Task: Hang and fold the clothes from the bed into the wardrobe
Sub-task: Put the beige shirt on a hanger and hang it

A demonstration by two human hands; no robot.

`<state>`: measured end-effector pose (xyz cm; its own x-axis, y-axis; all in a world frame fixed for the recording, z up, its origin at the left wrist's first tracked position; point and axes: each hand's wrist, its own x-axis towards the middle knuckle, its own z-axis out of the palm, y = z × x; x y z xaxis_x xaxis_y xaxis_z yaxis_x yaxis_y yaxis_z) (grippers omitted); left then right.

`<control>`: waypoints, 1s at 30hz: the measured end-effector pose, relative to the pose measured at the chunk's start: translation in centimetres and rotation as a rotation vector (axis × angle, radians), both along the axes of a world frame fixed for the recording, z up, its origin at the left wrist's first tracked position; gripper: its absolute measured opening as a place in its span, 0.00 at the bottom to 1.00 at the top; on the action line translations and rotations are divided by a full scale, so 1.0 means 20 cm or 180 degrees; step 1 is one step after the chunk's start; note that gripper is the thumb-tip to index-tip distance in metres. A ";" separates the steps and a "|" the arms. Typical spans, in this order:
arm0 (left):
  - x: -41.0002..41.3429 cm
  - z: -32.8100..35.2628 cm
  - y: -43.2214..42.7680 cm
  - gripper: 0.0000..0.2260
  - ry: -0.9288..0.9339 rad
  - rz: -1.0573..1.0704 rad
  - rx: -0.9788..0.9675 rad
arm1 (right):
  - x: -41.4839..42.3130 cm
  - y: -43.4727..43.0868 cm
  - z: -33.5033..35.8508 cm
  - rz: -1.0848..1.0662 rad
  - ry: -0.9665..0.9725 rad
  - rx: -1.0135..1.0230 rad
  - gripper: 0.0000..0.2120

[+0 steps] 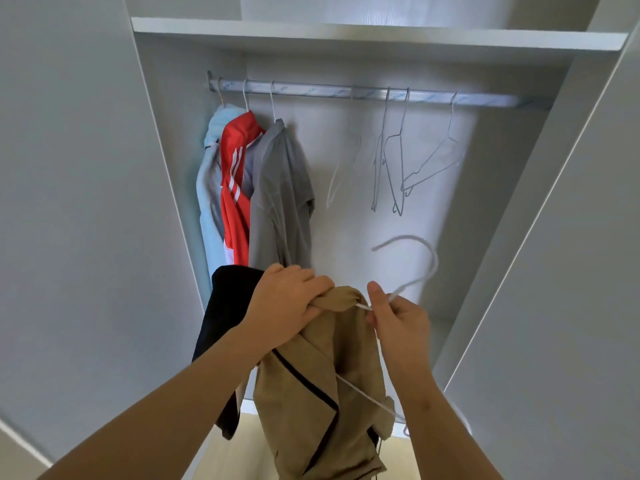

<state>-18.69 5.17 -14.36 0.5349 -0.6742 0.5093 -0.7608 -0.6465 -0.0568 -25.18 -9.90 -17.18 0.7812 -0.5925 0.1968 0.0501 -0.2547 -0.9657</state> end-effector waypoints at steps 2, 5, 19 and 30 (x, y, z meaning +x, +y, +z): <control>0.00 -0.02 0.00 0.13 0.0128 0.0050 -0.0290 | 0.00 -0.02 0.03 -0.0039 -0.0378 -0.0319 0.20; 0.01 -0.02 0.01 0.17 0.0576 0.0210 -0.0791 | -0.01 -0.05 0.05 -0.0513 -0.0963 -0.0446 0.04; 0.04 0.18 0.10 0.15 0.0720 0.0452 -0.1952 | 0.05 -0.03 -0.11 0.1732 0.0934 -0.0183 0.26; 0.04 0.28 0.26 0.11 0.0579 0.0478 -0.2250 | 0.10 0.06 -0.15 0.2337 0.1444 -0.0491 0.06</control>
